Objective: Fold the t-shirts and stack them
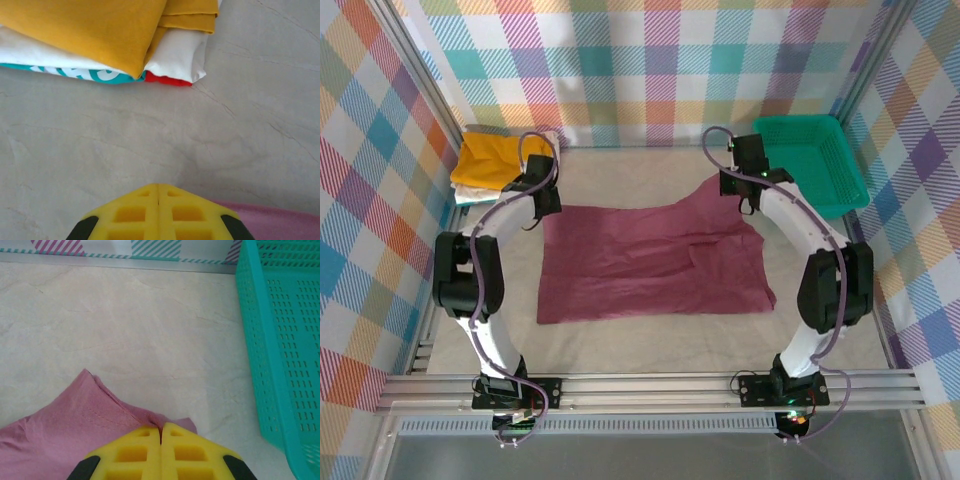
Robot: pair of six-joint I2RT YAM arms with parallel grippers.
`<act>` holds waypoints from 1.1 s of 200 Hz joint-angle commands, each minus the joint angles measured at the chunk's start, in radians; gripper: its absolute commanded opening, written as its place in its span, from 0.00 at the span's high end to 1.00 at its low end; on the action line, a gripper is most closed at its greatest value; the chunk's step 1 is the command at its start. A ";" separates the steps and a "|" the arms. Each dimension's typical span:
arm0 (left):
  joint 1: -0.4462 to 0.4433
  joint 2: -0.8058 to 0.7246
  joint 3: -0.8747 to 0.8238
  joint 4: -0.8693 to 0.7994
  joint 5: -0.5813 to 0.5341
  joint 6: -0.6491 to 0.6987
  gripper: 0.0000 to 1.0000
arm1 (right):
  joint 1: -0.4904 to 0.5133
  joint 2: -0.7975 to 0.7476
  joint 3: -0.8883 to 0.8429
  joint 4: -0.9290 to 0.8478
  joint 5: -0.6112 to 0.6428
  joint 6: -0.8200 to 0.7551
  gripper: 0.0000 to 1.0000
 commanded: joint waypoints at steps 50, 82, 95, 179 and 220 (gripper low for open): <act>-0.018 -0.116 -0.199 0.027 -0.104 -0.061 1.00 | -0.009 -0.210 -0.268 0.111 0.011 0.083 1.00; -0.018 -0.177 -0.216 0.007 -0.117 -0.080 1.00 | -0.010 -0.295 -0.326 0.129 0.009 0.083 1.00; -0.018 -0.195 -0.232 -0.008 -0.107 -0.087 1.00 | -0.010 -0.325 -0.354 0.122 0.018 0.087 1.00; -0.018 -0.229 -0.349 -0.135 -0.045 -0.215 1.00 | -0.010 -0.505 -0.566 0.078 0.031 0.199 1.00; -0.034 -0.317 -0.452 -0.165 0.022 -0.276 0.74 | -0.010 -0.636 -0.664 -0.019 0.016 0.274 0.91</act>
